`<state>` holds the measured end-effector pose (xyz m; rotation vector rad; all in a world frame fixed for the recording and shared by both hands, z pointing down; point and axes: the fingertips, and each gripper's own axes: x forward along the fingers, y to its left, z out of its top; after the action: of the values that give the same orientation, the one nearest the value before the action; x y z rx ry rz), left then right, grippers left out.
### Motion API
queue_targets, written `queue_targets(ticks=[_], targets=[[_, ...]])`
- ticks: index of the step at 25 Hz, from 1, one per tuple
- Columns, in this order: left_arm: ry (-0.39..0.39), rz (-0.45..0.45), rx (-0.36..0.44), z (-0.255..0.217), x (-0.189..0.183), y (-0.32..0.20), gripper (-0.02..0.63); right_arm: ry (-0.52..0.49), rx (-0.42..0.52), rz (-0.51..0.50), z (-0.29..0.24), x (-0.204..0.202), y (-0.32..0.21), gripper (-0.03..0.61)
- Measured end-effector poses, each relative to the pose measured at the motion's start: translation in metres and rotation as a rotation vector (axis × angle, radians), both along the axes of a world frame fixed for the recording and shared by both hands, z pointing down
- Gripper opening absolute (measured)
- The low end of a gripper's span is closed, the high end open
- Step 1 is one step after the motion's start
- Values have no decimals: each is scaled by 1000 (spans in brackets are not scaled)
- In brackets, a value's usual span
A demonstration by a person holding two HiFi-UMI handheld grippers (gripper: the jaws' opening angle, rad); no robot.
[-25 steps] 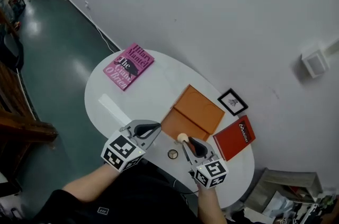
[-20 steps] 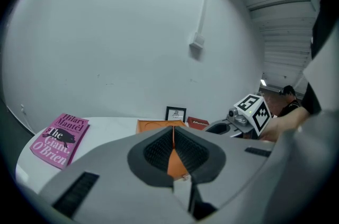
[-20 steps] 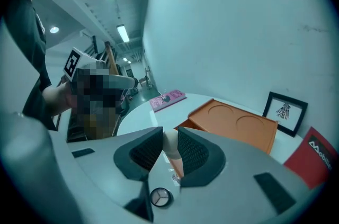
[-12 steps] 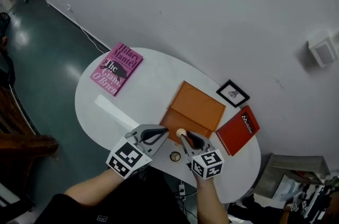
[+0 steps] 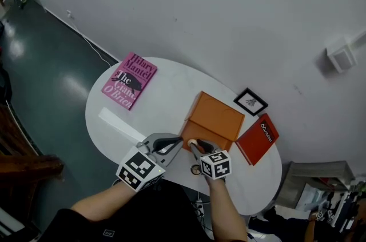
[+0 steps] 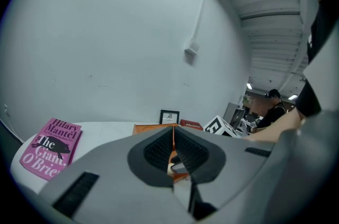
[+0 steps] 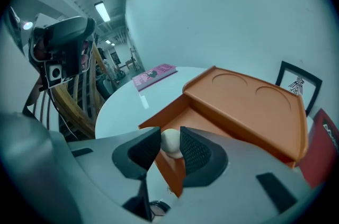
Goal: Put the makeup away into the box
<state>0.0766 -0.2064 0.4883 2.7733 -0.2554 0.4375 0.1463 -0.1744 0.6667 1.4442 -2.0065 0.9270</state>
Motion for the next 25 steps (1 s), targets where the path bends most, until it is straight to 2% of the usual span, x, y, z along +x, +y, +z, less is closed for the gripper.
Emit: queue_targets(ticks=[6, 10, 14, 20, 25], targets=[[69, 36, 31, -30, -3, -5, 18, -35, 37, 97, -13, 4, 0, 140], [110, 49, 58, -45, -7, -7, 18, -48, 125, 144, -46, 7, 1, 140], [127, 30, 45, -49, -12, -5, 18, -61, 206, 157, -80, 7, 16, 140], [119, 19, 91, -62, -1, 20, 17, -62, 331, 164, -128, 22, 55, 138], [83, -37, 142, -60, 21, 45, 14, -8, 427, 123, -154, 37, 100, 80]])
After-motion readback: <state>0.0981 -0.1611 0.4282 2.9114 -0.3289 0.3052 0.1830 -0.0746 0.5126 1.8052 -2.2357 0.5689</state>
